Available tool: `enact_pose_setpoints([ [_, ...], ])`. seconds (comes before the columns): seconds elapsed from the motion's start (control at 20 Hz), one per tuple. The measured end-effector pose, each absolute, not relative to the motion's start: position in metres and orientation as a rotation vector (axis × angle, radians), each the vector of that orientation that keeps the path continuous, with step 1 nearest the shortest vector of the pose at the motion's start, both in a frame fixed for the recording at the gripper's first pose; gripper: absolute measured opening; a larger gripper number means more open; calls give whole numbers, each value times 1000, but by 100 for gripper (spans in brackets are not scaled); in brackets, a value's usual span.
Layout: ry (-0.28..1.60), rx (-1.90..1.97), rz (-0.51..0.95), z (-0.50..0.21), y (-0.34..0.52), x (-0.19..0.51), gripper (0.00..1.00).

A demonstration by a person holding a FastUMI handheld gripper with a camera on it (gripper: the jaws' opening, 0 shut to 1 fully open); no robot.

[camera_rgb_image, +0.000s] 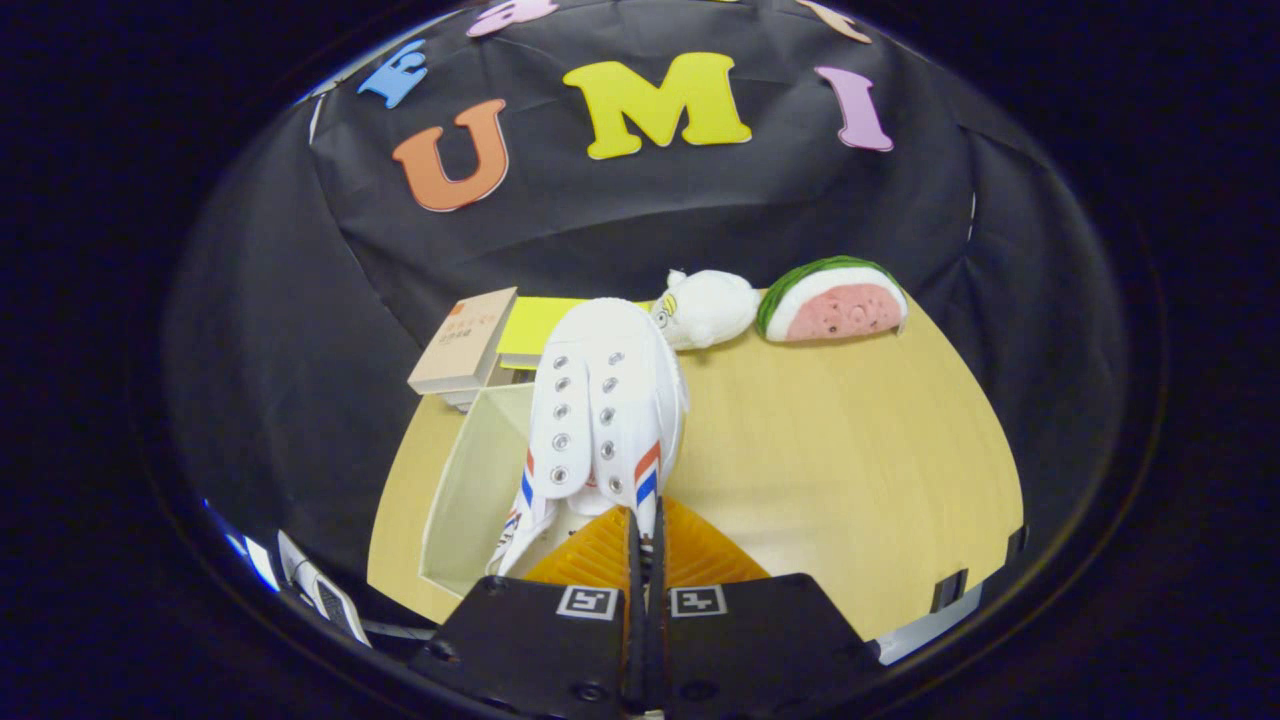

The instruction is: Open the storage box then place both shoes into the box .Put the left shoe in first, then the right shoe, with the right side of both shoes facing outward in a uniform manner.

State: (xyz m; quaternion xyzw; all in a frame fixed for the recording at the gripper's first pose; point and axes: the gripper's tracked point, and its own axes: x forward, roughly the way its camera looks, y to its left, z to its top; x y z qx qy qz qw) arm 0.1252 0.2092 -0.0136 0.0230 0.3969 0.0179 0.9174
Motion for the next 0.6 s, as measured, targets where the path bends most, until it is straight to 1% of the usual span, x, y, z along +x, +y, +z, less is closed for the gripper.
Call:
enact_pose_setpoints([
  [0.25, 853, 9, 44, -50, 250, 135, 5],
  [0.4, 906, -15, 2, -82, 252, 137, 5],
  [0.6, 922, -45, -49, -107, 252, 142, 5],
])
